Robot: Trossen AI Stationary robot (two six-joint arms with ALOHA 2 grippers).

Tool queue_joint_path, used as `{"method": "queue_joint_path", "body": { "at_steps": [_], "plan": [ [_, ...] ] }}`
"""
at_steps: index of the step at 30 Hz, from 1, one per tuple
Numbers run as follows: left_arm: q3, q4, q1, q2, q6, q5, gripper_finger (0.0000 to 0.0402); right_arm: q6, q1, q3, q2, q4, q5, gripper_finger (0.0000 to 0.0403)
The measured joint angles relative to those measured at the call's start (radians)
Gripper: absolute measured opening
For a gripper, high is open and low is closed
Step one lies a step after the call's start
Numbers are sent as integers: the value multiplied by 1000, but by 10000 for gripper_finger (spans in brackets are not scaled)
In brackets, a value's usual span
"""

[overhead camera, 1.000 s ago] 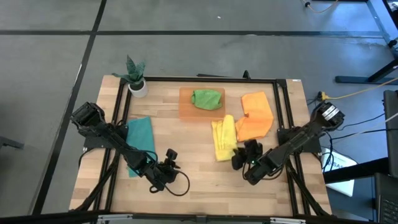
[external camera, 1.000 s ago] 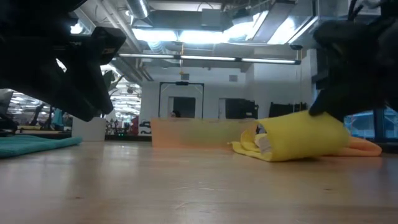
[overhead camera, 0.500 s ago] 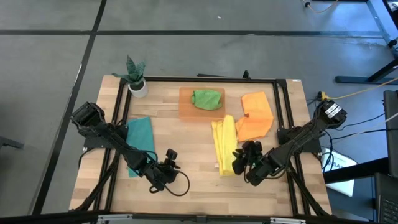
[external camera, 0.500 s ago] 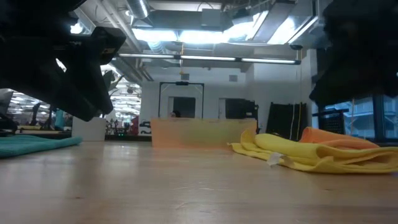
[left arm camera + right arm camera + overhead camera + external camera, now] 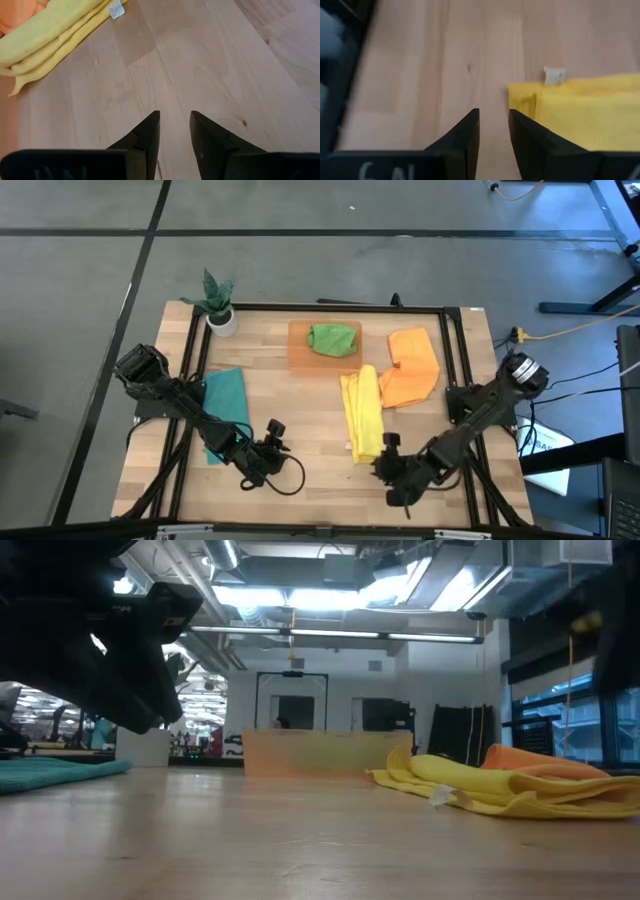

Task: Roll microfiber towels into tight, uniform cylinder then place into a basket
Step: Roll the yellow microfiber cloth

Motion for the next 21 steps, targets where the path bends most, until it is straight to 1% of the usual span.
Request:
{"method": "queue_joint_path", "body": {
  "at_steps": [6, 11, 16, 21],
  "plan": [
    [0, 3, 0, 0, 0, 0, 98, -80, -34, 0, 99, -11, -82, 106],
    [0, 3, 0, 0, 0, 0, 98, -115, -43, -1, 114, -55, -75, 106],
    [0, 3, 0, 0, 0, 0, 98, -95, -43, -1, 113, -122, -75, 106],
    [0, 3, 6, 0, 0, 0, 98, -85, -43, -1, 113, -149, -21, 106]
  ]
}}
